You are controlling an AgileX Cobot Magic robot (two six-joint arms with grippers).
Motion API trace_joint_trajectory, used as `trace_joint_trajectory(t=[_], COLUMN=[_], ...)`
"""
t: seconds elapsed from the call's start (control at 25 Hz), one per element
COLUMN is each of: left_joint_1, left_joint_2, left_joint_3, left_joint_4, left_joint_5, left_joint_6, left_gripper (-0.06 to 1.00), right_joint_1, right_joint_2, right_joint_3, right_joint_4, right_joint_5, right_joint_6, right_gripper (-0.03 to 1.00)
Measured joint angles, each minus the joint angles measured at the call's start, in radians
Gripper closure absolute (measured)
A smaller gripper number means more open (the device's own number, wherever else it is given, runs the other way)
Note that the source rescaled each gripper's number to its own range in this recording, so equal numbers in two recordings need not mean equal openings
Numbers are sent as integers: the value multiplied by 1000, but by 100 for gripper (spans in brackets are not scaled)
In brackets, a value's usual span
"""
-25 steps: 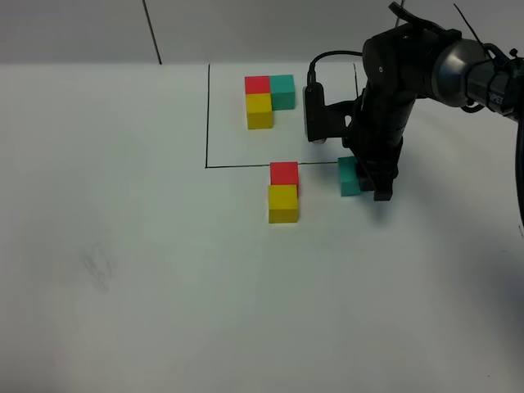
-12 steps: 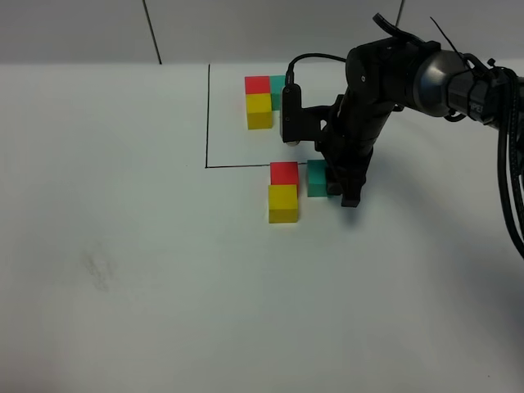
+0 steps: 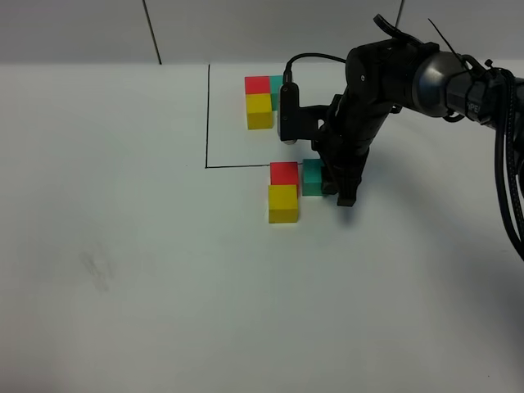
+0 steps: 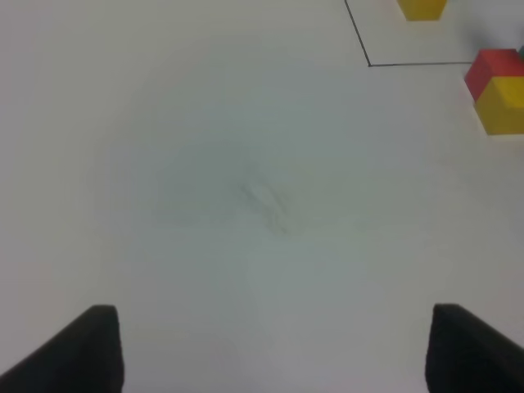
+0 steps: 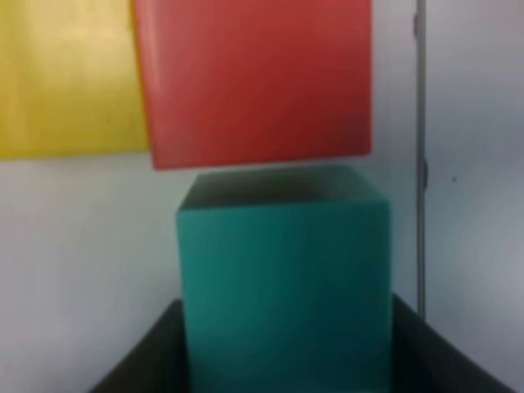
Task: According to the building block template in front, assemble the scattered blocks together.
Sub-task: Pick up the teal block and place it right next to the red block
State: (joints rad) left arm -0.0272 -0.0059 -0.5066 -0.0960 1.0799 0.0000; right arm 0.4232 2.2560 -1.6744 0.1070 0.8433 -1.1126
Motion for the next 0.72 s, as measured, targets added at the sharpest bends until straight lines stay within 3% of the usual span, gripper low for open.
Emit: trace_joint_trajectory(t=[0.72], left_joint_1=[0], left_joint_2=[0], left_joint_3=[0], left_joint_4=[0], left_joint_5=[0], left_joint_6=[0], left_gripper=[17], right_joint_1=[0], right_joint_2=[0], right_joint_3=[0], right_joint_4=[13], right_joint_5=[30], right_joint_6=[-14], right_gripper=[95])
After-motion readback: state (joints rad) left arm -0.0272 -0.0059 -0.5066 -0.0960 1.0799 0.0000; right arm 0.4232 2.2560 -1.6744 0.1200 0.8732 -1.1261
